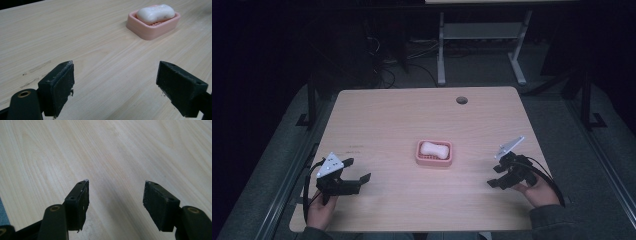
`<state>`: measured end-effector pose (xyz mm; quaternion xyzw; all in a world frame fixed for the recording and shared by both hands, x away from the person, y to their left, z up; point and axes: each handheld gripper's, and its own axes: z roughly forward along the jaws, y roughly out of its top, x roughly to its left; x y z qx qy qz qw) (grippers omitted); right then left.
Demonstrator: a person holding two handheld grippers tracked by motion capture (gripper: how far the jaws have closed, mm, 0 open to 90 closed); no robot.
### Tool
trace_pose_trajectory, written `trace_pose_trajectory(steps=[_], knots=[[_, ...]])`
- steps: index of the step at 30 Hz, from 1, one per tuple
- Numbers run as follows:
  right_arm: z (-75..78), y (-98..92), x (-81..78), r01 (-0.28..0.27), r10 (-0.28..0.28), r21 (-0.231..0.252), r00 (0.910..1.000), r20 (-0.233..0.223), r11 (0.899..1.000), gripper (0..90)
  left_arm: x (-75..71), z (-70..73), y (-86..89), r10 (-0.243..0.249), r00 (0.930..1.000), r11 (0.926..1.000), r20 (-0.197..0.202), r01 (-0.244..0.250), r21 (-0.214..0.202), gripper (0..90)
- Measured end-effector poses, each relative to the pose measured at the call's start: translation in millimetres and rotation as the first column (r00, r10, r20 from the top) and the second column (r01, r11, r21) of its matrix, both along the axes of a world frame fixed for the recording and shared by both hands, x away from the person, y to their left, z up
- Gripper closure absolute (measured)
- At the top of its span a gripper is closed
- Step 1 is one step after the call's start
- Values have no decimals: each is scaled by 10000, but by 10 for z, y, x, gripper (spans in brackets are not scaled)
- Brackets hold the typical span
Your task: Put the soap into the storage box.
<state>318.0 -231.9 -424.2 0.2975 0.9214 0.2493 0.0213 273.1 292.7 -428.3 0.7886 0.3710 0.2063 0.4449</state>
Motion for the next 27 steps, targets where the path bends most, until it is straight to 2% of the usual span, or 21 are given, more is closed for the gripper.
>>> trace_pose_trajectory(steps=[27], knots=[[-173,-195,-400,437,-456,624,9985,295,9971,364,3,-14,-7,11,10000,10000,-52,-11,-16,145]])
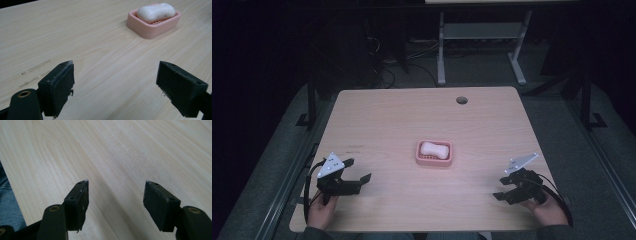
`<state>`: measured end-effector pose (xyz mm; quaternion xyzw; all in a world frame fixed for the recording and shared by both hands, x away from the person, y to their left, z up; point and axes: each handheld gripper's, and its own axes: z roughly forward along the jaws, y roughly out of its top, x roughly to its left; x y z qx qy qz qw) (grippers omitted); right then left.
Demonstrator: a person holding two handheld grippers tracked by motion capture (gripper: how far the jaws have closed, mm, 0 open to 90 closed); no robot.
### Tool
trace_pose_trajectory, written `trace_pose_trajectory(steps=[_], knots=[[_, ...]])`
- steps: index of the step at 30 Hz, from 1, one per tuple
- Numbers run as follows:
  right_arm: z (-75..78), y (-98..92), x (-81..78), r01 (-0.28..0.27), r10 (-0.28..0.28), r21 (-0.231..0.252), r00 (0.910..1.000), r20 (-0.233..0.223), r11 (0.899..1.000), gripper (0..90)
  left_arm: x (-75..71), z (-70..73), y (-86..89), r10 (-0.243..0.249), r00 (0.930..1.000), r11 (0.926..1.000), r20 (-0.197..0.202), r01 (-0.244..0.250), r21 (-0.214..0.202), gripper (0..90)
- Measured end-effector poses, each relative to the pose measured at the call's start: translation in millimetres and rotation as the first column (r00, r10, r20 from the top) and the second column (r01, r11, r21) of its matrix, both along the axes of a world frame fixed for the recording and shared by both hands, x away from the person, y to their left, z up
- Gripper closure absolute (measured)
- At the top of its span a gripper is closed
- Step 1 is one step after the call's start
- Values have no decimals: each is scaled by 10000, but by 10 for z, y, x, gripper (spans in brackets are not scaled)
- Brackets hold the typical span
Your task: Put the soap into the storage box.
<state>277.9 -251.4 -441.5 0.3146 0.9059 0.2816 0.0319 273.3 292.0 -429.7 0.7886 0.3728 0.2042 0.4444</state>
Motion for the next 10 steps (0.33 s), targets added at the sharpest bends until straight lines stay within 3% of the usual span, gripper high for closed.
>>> trace_pose_trajectory(steps=[10], knots=[[-57,-18,-197,399,-412,296,9981,460,9988,322,1,-1,-1,-14,10000,10000,5,14,37,145]])
